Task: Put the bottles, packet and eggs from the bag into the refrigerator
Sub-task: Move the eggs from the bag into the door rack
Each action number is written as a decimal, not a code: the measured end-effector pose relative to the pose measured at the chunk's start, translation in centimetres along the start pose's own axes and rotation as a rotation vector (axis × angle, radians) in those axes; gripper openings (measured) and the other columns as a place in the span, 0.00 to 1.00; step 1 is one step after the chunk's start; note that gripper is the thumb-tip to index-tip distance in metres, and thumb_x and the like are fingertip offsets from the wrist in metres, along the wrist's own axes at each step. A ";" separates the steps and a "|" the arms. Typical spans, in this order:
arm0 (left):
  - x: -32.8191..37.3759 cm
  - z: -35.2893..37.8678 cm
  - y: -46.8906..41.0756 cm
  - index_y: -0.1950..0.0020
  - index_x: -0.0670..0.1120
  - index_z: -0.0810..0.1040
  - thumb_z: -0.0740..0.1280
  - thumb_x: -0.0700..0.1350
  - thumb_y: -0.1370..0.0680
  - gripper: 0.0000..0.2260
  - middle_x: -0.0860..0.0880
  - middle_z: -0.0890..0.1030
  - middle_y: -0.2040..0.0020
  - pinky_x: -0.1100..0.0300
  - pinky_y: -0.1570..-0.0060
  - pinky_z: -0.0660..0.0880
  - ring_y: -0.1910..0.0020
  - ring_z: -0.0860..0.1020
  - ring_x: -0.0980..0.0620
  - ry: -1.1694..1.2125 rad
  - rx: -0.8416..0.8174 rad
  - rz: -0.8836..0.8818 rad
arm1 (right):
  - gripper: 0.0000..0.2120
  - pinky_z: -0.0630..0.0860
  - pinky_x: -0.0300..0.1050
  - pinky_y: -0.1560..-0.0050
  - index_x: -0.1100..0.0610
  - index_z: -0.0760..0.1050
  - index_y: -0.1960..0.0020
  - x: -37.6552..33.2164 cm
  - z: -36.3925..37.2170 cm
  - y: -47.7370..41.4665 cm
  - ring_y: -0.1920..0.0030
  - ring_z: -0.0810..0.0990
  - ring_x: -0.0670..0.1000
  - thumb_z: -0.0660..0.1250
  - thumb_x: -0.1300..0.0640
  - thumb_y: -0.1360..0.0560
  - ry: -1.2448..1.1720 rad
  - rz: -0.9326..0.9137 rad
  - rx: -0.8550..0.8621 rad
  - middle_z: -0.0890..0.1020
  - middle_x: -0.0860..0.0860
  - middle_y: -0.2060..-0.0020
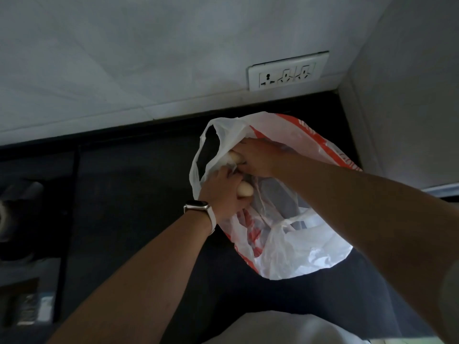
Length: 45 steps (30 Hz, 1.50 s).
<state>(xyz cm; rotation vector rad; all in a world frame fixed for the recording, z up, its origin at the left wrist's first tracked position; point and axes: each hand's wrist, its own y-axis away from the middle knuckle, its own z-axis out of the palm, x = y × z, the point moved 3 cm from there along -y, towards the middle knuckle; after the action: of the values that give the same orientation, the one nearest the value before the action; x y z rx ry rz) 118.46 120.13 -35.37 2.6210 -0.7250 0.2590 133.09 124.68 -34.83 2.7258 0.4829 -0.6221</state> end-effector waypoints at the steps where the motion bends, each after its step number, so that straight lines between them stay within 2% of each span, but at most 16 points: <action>1: 0.0 0.0 0.1 0.38 0.52 0.74 0.68 0.61 0.27 0.21 0.47 0.70 0.35 0.51 0.47 0.71 0.38 0.70 0.44 0.006 0.001 -0.001 | 0.15 0.64 0.41 0.54 0.52 0.71 0.38 0.0 0.0 0.0 0.50 0.76 0.51 0.65 0.52 0.24 -0.034 0.016 -0.010 0.77 0.50 0.46; 3: 0.1 0.0 0.4 0.39 0.52 0.75 0.69 0.60 0.27 0.21 0.47 0.70 0.35 0.51 0.46 0.71 0.38 0.70 0.44 0.023 0.003 0.002 | 0.14 0.65 0.39 0.54 0.50 0.71 0.39 -0.1 0.0 0.3 0.48 0.76 0.50 0.64 0.50 0.23 -0.125 0.052 -0.026 0.76 0.47 0.48; 6: 0.0 0.0 0.8 0.39 0.51 0.75 0.70 0.59 0.27 0.21 0.47 0.70 0.36 0.50 0.44 0.71 0.38 0.71 0.44 0.061 0.004 0.009 | 0.16 0.67 0.41 0.51 0.49 0.69 0.40 -0.3 -0.3 1.2 0.51 0.73 0.45 0.68 0.48 0.25 -0.127 0.073 -0.027 0.72 0.42 0.50; 8: 0.0 -0.2 1.2 0.38 0.51 0.75 0.71 0.59 0.27 0.22 0.47 0.69 0.34 0.51 0.43 0.71 0.37 0.70 0.44 0.085 -0.006 0.010 | 0.14 0.70 0.42 0.51 0.47 0.71 0.43 -0.3 -0.3 2.4 0.52 0.75 0.45 0.69 0.48 0.27 -0.165 0.113 -0.016 0.74 0.41 0.51; 10: 0.1 -0.5 1.8 0.37 0.51 0.74 0.71 0.59 0.27 0.23 0.48 0.69 0.33 0.51 0.42 0.71 0.35 0.69 0.46 0.103 0.012 0.011 | 0.11 0.71 0.42 0.54 0.44 0.71 0.50 -0.2 -0.3 3.8 0.54 0.77 0.45 0.70 0.48 0.28 -0.217 0.152 0.015 0.75 0.40 0.55; 13: 0.6 -1.2 3.0 0.38 0.51 0.75 0.72 0.60 0.28 0.23 0.48 0.70 0.34 0.49 0.41 0.73 0.36 0.71 0.47 0.125 0.102 0.023 | 0.14 0.68 0.40 0.61 0.45 0.71 0.48 -0.4 -0.9 6.5 0.54 0.76 0.47 0.72 0.46 0.30 -0.240 0.228 0.053 0.75 0.42 0.55; 16: 1.0 -2.1 4.4 0.44 0.48 0.78 0.73 0.60 0.30 0.22 0.49 0.73 0.40 0.51 0.47 0.75 0.43 0.74 0.49 0.177 0.234 0.033 | 0.16 0.67 0.39 0.65 0.49 0.74 0.45 -0.8 -1.2 9.0 0.57 0.74 0.48 0.72 0.47 0.29 -0.295 0.317 0.102 0.75 0.46 0.53; 18: 1.4 -2.5 5.4 0.48 0.47 0.78 0.74 0.60 0.31 0.20 0.50 0.76 0.48 0.52 0.51 0.76 0.49 0.75 0.51 0.226 0.299 0.042 | 0.18 0.72 0.40 0.60 0.48 0.74 0.43 -1.1 -0.9 10.5 0.56 0.76 0.45 0.73 0.46 0.30 -0.447 0.363 0.150 0.79 0.46 0.52; 21: 1.9 -2.9 7.0 0.50 0.51 0.76 0.74 0.60 0.29 0.17 0.53 0.79 0.55 0.54 0.58 0.78 0.56 0.78 0.54 0.374 0.314 -0.024 | 0.18 0.74 0.40 0.56 0.46 0.74 0.43 -2.1 -0.4 12.8 0.53 0.78 0.44 0.74 0.46 0.30 -0.607 0.416 0.207 0.80 0.44 0.53; 23: 2.3 -3.2 7.9 0.51 0.52 0.75 0.74 0.59 0.29 0.15 0.55 0.79 0.57 0.57 0.60 0.78 0.58 0.79 0.57 0.509 0.315 -0.071 | 0.17 0.75 0.39 0.57 0.48 0.73 0.43 -3.1 -0.4 14.4 0.53 0.78 0.44 0.74 0.50 0.29 -0.643 0.442 0.262 0.79 0.44 0.54; 27: 3.3 -3.8 9.6 0.52 0.53 0.76 0.75 0.54 0.27 0.11 0.55 0.79 0.59 0.61 0.64 0.79 0.63 0.80 0.61 0.630 0.320 -0.044 | 0.17 0.68 0.24 0.67 0.51 0.71 0.45 -5.5 -0.8 17.1 0.59 0.74 0.39 0.74 0.57 0.30 -0.652 0.499 0.370 0.74 0.40 0.57; 31: 4.1 -4.0 10.9 0.52 0.51 0.77 0.74 0.53 0.27 0.10 0.55 0.79 0.59 0.61 0.62 0.79 0.60 0.79 0.59 0.683 0.314 -0.008 | 0.13 0.68 0.28 0.68 0.53 0.70 0.49 -7.7 -0.8 19.4 0.63 0.72 0.40 0.72 0.58 0.29 -0.648 0.530 0.434 0.73 0.43 0.60; 37: 5.8 -5.0 13.0 0.53 0.45 0.77 0.72 0.50 0.24 0.10 0.49 0.79 0.62 0.67 0.68 0.74 0.68 0.78 0.58 0.897 0.274 0.018 | 0.12 0.72 0.33 0.64 0.54 0.75 0.48 -10.6 -0.7 22.6 0.58 0.77 0.43 0.74 0.56 0.29 -0.707 0.563 0.552 0.78 0.46 0.56; 40: 6.7 -5.6 14.0 0.53 0.45 0.78 0.71 0.50 0.24 0.08 0.49 0.79 0.63 0.63 0.67 0.74 0.68 0.77 0.57 1.043 0.256 0.021 | 0.10 0.79 0.40 0.62 0.54 0.77 0.49 -11.9 -0.8 24.0 0.57 0.80 0.47 0.74 0.56 0.29 -0.746 0.581 0.654 0.81 0.49 0.56; 43: 7.4 -6.1 14.9 0.57 0.45 0.77 0.70 0.49 0.24 0.08 0.49 0.77 0.65 0.60 0.64 0.75 0.67 0.76 0.56 1.147 0.208 0.048 | 0.11 0.80 0.40 0.58 0.53 0.77 0.49 -13.0 -1.2 25.4 0.55 0.80 0.47 0.74 0.55 0.28 -0.752 0.609 0.715 0.80 0.48 0.55; 45: 8.0 -6.3 15.3 0.57 0.45 0.76 0.70 0.52 0.27 0.10 0.48 0.77 0.65 0.56 0.63 0.74 0.67 0.75 0.53 1.219 0.157 0.081 | 0.11 0.80 0.41 0.58 0.53 0.77 0.49 -13.6 -1.4 26.3 0.56 0.81 0.48 0.74 0.54 0.28 -0.781 0.608 0.738 0.80 0.48 0.55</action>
<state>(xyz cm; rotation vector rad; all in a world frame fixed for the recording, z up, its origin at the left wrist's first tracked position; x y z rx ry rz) 116.71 107.26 -22.34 1.9651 -0.3401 1.7494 132.20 98.17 -21.71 2.6377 -0.8758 -1.7881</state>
